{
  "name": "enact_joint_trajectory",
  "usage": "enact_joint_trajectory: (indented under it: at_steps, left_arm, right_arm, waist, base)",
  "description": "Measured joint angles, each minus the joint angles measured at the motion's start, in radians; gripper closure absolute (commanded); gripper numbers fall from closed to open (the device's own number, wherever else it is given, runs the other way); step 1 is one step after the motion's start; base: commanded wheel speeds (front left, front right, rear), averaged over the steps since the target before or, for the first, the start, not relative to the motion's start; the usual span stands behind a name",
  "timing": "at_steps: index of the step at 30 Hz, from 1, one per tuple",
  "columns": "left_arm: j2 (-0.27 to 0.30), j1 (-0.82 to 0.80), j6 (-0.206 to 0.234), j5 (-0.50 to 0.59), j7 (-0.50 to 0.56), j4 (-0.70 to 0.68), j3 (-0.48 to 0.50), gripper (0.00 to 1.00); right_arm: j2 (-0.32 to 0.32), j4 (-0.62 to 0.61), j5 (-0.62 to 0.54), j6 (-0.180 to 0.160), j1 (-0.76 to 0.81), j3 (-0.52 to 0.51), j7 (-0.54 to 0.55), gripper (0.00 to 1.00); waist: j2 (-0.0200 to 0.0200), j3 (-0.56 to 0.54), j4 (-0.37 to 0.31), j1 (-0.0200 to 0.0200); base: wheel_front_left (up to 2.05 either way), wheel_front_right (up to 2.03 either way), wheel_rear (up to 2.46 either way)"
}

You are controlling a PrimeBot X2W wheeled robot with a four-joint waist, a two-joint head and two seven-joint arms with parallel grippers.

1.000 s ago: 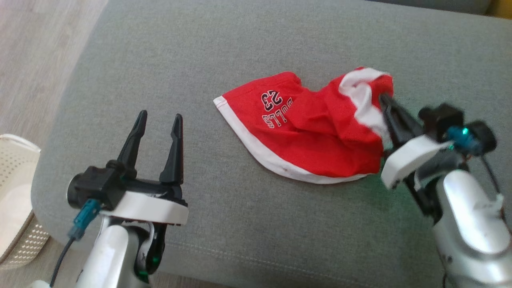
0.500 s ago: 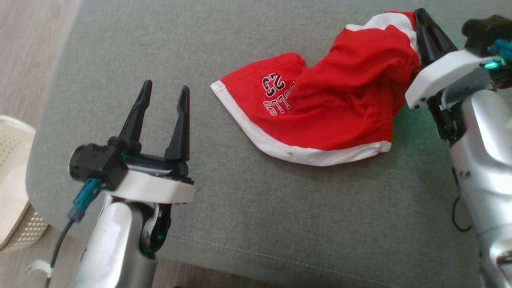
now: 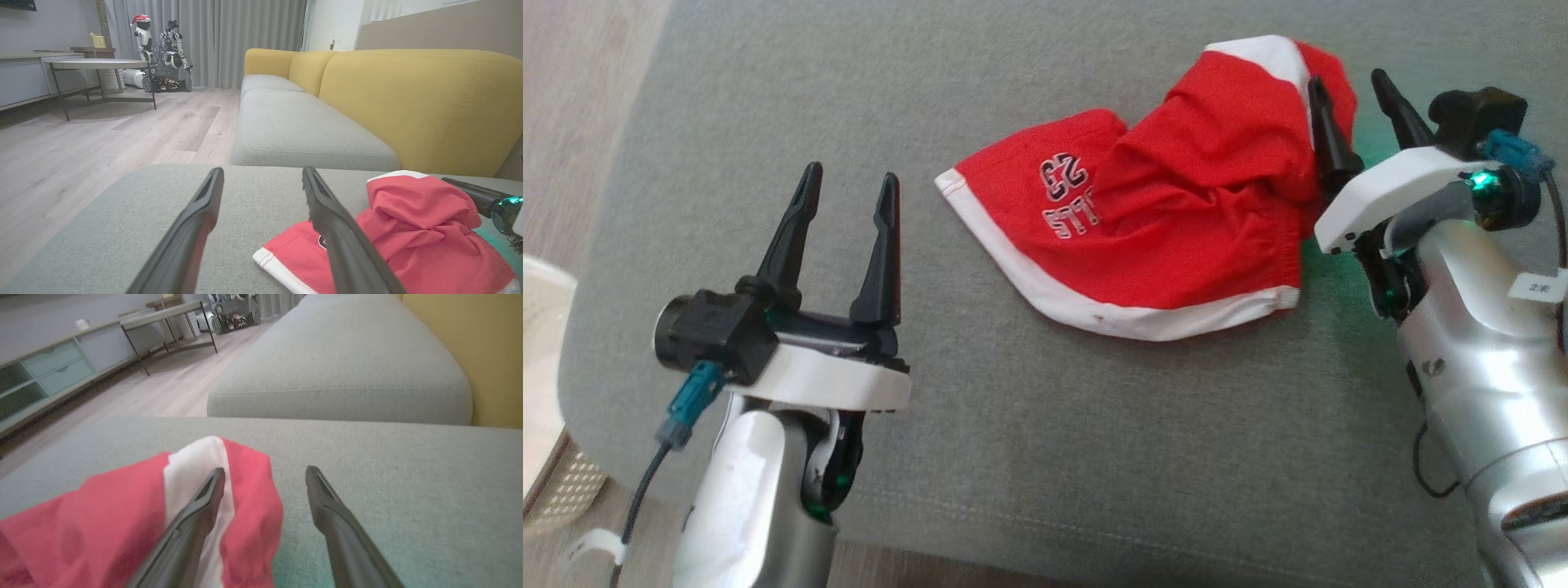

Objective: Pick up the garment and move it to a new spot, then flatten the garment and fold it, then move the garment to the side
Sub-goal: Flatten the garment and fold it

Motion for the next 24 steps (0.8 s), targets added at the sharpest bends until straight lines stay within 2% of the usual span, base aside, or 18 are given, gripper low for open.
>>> enact_joint_trajectory:
  at_steps: [7, 11, 17, 18, 19, 24]
  left_arm:
    - [0.001, 0.048, -0.007, 0.016, -0.006, 0.015, 0.035, 0.00]
    - [0.005, 0.094, -0.007, 0.016, -0.006, 0.019, 0.061, 0.00]
    - [0.015, 0.131, -0.007, 0.025, -0.006, 0.026, 0.068, 0.00]
    - [0.020, 0.150, -0.007, 0.025, -0.006, 0.029, 0.074, 0.00]
    - [0.020, 0.150, -0.007, 0.025, -0.006, 0.029, 0.074, 0.00]
    - [0.041, 0.205, -0.001, 0.025, -0.006, 0.042, 0.089, 0.00]
  right_arm:
    - [-0.008, -0.115, 0.088, 0.000, 0.104, 0.070, -0.041, 0.00]
    - [-0.017, -0.222, 0.099, 0.000, 0.197, 0.053, -0.055, 0.00]
    - [-0.026, -0.379, 0.042, 0.000, 0.309, -0.002, -0.063, 0.00]
    - [-0.025, -0.449, 0.012, 0.000, 0.364, -0.036, -0.062, 0.00]
    - [-0.025, -0.449, 0.012, 0.000, 0.364, -0.036, -0.062, 0.00]
    - [0.001, -0.629, -0.066, 0.000, 0.533, -0.107, 0.002, 0.00]
  waist:
    - [0.0000, -0.068, -0.067, 0.0000]
    - [0.0000, -0.102, -0.107, 0.0000]
    - [0.0000, -0.143, -0.158, 0.0000]
    - [0.0000, -0.162, -0.175, 0.0000]
    - [0.0000, -0.162, -0.175, 0.0000]
    - [0.0000, -0.212, -0.211, -0.0001]
  base:
    - [0.00, 0.00, 0.00]
    - [0.00, 0.00, 0.00]
    - [0.00, 0.00, 0.00]
    - [0.00, 0.00, 0.00]
    - [0.00, 0.00, 0.00]
    - [0.00, 0.00, 0.00]
